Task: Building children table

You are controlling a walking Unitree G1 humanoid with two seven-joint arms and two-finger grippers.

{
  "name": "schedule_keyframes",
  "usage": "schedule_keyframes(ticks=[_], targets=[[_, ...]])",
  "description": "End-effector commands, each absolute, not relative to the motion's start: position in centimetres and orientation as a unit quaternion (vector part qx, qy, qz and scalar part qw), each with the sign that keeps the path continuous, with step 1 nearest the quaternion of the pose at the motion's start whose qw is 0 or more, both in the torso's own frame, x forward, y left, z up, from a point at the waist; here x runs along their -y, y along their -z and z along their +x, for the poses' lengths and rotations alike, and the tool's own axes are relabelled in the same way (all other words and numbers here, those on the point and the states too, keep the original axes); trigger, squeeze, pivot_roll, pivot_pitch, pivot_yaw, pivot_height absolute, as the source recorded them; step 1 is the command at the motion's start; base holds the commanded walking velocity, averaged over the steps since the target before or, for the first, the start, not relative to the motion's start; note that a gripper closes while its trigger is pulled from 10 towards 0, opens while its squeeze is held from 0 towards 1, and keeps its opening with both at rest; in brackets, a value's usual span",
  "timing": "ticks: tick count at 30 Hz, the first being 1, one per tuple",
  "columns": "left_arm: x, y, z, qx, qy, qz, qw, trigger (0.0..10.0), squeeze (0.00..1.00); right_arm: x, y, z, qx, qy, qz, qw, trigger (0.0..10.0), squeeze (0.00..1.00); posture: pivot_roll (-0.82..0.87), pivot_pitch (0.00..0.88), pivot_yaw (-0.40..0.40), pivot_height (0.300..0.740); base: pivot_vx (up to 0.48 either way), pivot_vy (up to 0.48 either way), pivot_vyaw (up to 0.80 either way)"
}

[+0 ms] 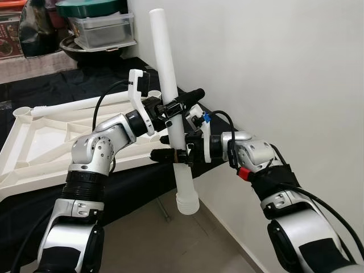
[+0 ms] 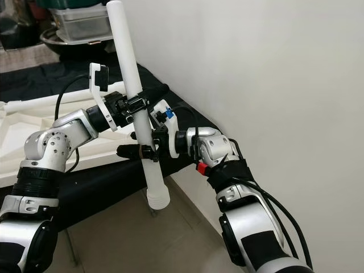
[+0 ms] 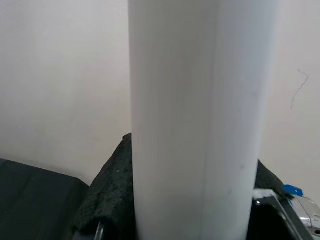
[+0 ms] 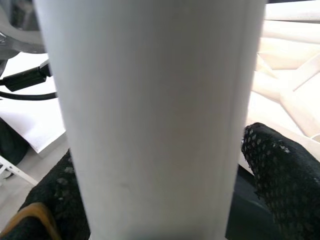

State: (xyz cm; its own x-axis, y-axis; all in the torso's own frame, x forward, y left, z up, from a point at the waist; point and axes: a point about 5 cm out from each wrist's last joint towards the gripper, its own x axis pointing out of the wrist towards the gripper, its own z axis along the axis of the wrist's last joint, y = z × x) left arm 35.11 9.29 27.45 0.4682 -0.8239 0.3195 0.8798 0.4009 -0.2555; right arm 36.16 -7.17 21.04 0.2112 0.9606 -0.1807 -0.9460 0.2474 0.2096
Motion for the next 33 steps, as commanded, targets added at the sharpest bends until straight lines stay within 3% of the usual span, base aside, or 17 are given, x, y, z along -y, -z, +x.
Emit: schedule_keyframes(ticks=[1, 17, 33], targets=[[-7.6, -28.3, 34.6, 0.091, 0.544, -0.202, 0.809, 10.0, 0.0, 5.3, -21.4, 35.8, -0.13, -0.633, 0.026, 0.763, 10.0, 0.0, 0.04, 0.03, -0.032, 0.74, 0.0, 0.0, 0.0], [-8.1, -28.7, 35.2, 0.103, 0.533, -0.199, 0.816, 10.0, 0.0, 4.2, -21.2, 34.9, -0.115, -0.672, 0.013, 0.732, 10.0, 0.0, 0.04, 0.022, -0.033, 0.74, 0.0, 0.0, 0.0], [-7.0, -29.1, 35.2, 0.104, 0.545, -0.205, 0.807, 10.0, 0.0, 3.8, -20.3, 35.1, -0.146, -0.657, -0.004, 0.739, 10.0, 0.0, 0.04, 0.037, -0.028, 0.74, 0.0, 0.0, 0.0]])
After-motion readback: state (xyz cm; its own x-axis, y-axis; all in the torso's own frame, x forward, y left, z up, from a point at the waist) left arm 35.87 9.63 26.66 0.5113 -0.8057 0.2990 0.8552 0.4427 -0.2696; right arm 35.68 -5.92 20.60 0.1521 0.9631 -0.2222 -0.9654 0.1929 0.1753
